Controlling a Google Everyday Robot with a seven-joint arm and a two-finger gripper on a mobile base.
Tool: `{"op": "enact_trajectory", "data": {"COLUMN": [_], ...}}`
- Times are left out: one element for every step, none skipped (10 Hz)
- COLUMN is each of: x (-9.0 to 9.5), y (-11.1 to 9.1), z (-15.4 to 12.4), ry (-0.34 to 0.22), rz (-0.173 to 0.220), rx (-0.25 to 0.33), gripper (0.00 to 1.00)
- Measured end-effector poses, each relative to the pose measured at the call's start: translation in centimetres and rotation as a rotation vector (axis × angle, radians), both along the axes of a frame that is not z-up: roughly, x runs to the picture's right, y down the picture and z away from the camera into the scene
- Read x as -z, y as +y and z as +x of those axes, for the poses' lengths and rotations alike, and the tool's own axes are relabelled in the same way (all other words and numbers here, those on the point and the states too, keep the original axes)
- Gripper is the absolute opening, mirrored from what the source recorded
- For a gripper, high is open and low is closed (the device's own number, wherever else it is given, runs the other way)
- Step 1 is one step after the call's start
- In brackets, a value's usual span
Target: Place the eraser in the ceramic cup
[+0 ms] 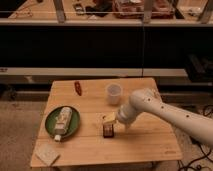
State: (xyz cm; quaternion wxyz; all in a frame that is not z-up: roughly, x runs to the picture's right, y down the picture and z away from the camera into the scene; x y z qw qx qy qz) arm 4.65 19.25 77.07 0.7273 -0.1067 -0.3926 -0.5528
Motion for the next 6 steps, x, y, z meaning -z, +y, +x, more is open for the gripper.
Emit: {"op": "enact_trajectory", "data": {"x": [-0.1,-0.2,-0.4,-0.8,-1.1,-1.4], "y": [-0.3,-0.5,-0.5,-0.5,-0.3,-0.1], "z": [-0.8,-1.1,-1.1,-0.9,-0.6,-0.4], "ry": [-0.004,-0.004,0.000,0.007,0.014,0.016], "rz": [0.024,0.040,0.060,0.081,0.102,0.114], "rx": [-0.012,-0.016,-0.018,-0.015,-0.009,-0.006], "gripper": [0.80,0.80,0.80,0.80,0.80,0.80]}}
